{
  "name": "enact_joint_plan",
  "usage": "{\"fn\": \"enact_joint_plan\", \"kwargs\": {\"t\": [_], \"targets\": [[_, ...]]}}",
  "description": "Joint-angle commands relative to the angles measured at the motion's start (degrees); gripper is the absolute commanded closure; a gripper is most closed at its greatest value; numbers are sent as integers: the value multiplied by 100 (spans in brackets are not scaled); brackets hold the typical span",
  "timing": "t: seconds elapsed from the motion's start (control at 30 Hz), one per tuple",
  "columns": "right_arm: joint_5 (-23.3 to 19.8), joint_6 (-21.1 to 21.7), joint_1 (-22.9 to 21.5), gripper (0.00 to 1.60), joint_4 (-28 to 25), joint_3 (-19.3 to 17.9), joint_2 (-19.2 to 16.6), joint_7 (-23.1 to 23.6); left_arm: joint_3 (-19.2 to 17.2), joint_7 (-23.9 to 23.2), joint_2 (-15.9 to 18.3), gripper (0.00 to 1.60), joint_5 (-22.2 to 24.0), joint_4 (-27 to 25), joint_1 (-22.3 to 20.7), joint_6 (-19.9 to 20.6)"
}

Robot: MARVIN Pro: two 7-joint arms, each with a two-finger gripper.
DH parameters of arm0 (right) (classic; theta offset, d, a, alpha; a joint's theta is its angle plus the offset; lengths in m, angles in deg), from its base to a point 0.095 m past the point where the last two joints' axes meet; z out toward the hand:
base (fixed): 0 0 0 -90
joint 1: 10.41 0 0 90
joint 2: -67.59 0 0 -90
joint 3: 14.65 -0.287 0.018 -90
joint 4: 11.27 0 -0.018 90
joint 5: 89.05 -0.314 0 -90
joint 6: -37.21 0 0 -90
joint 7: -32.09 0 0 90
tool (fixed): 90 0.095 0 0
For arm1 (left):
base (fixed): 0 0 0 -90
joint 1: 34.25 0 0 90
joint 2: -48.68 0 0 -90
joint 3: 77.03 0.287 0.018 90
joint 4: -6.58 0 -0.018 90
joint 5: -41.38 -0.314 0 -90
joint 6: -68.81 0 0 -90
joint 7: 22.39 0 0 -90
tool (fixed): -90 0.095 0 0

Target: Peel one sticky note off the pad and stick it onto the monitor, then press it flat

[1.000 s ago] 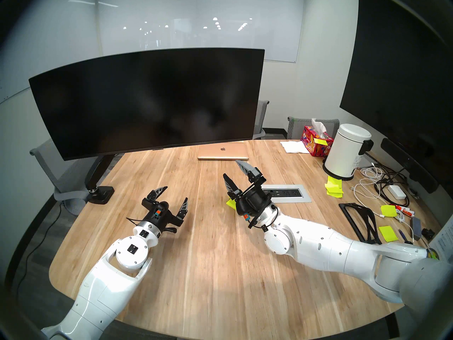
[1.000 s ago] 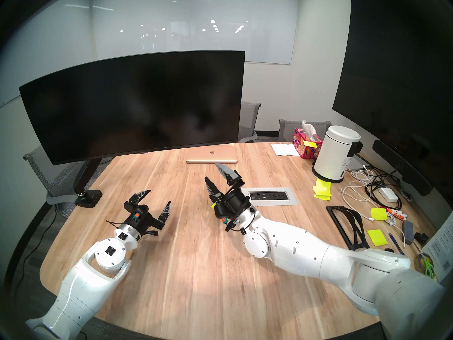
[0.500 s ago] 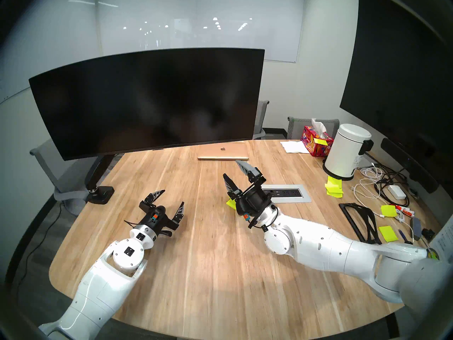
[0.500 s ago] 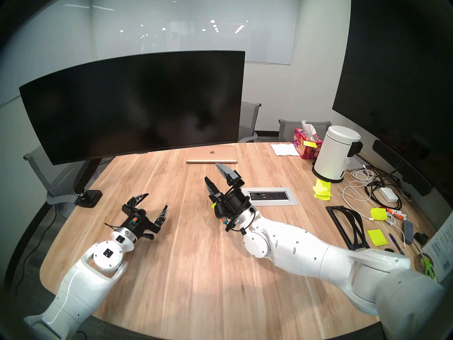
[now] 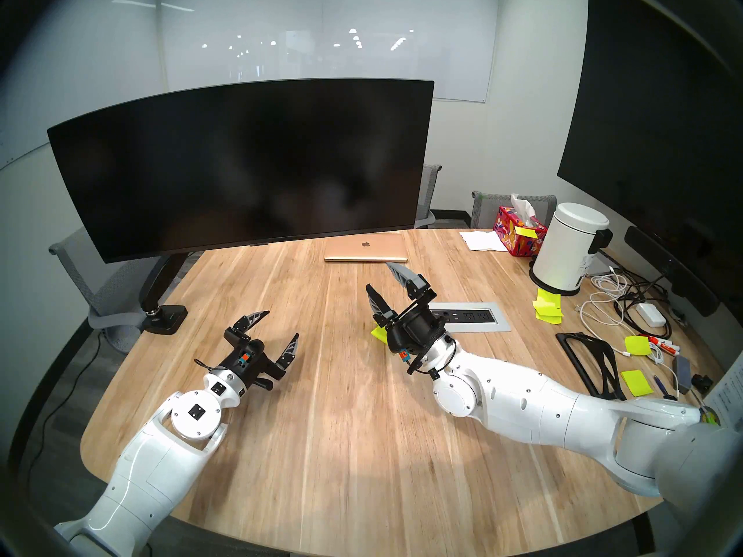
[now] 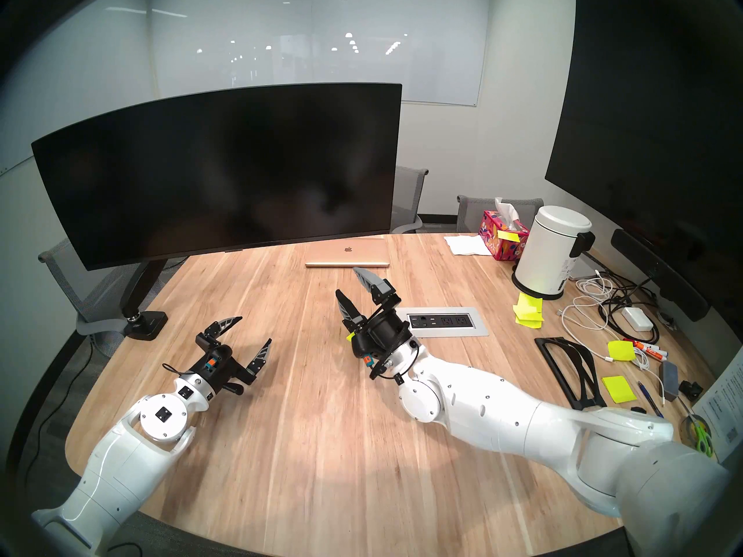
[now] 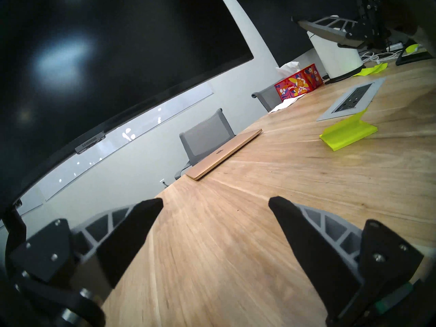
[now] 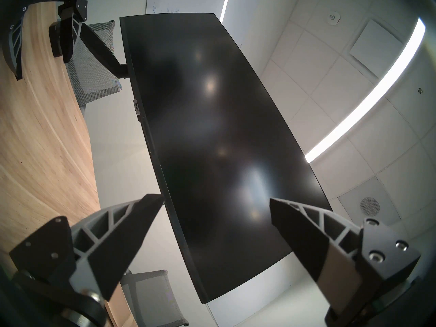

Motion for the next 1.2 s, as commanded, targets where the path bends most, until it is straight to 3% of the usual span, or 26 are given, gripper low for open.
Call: {"fn": "enact_joint_plan", "kwargs": {"t": [0.0, 0.33, 0.7, 1.17], "targets": [[6, -2, -62, 0, -28, -35, 0, -8, 104, -149, 51, 0, -77, -253, -163, -93], [6, -2, -62, 0, -29, -36, -1, -7, 113, -195, -81, 0, -13, -198, -311, -25], [6, -2, -62, 0, -30, -36, -1, -6, 67, -429, 117, 0, 75, 165, -333, -238], [6, -2, -61, 0, -28, -36, 0, -8, 214, -689, 74, 0, -180, 300, -803, -293]]}}
